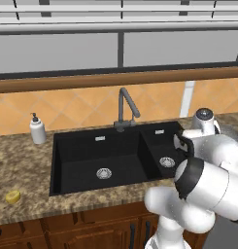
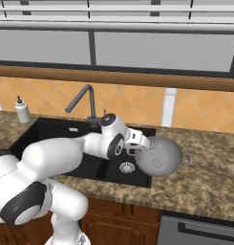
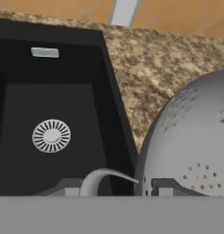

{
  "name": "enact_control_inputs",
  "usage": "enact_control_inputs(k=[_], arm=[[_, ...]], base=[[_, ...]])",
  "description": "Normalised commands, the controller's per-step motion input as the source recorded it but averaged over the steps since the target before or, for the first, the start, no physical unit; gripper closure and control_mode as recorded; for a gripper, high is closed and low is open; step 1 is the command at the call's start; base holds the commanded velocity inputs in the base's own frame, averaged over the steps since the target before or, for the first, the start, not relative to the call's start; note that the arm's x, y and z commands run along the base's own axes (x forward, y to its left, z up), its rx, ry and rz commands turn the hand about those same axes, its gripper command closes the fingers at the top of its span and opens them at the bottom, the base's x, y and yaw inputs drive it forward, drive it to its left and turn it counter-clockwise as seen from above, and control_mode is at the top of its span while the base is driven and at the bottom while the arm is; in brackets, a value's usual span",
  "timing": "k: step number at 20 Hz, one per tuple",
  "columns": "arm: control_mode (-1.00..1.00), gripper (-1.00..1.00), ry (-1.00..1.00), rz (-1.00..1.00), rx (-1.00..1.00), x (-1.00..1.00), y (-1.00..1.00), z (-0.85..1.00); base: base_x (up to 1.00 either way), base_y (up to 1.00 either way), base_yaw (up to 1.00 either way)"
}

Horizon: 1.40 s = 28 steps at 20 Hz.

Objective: Put the colander in the sink, put the kiwi in the colander, and turn on the sink faucet and pour water over the colander.

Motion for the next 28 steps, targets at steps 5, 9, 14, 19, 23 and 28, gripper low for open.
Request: enact_control_inputs(k=[5,9,14,19,23,28], arm=[[-1.00,1.00,0.00,0.00,-0.12,0.00,1.00,0.66],[-1.00,1.00,0.00,0.00,-0.10,0.00,1.00,0.61],[-1.00,1.00,0.06,0.00,-0.06,0.00,1.00,0.29],[-1.00,1.00,0.15,0.00,-0.01,0.00,1.00,0.00],[-1.00,1.00,0.15,0.04,-0.02,0.00,1.00,-0.01],[-1.00,1.00,0.12,0.08,-0.06,0.00,1.00,-0.08]], base=[[0.00,0.00,0.00],[0.00,0.00,0.00],[0.00,0.00,0.00],[0.00,0.00,0.00],[0.00,0.00,0.00],[0.00,0.00,0.00]])
